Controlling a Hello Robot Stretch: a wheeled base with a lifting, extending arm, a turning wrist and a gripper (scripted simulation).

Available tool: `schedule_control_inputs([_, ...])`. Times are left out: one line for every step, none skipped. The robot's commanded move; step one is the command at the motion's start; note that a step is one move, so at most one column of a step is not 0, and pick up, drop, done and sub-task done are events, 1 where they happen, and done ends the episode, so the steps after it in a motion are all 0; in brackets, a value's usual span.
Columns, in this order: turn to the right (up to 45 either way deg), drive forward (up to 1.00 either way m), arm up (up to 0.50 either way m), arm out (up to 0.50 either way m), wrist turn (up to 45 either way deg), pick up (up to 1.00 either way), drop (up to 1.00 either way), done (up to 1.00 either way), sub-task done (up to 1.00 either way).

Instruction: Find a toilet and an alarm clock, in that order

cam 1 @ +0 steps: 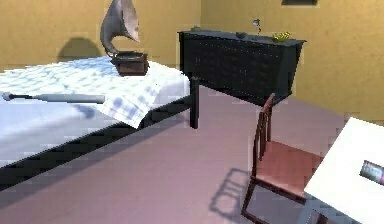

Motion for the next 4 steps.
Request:
schedule_control_inputs([-45.0,0.0,0.0,0.0,0.0,0.0,0.0,0.0,0.0])
schedule_control_inputs([-45.0,0.0,0.0,0.0,0.0,0.0,0.0,0.0,0.0])
schedule_control_inputs([-18.0,0.0,0.0,0.0,0.0,0.0,0.0,0.0,0.0])
schedule_control_inputs([0.0,0.5,0.0,0.0,0.0,0.0,0.0,0.0,0.0])
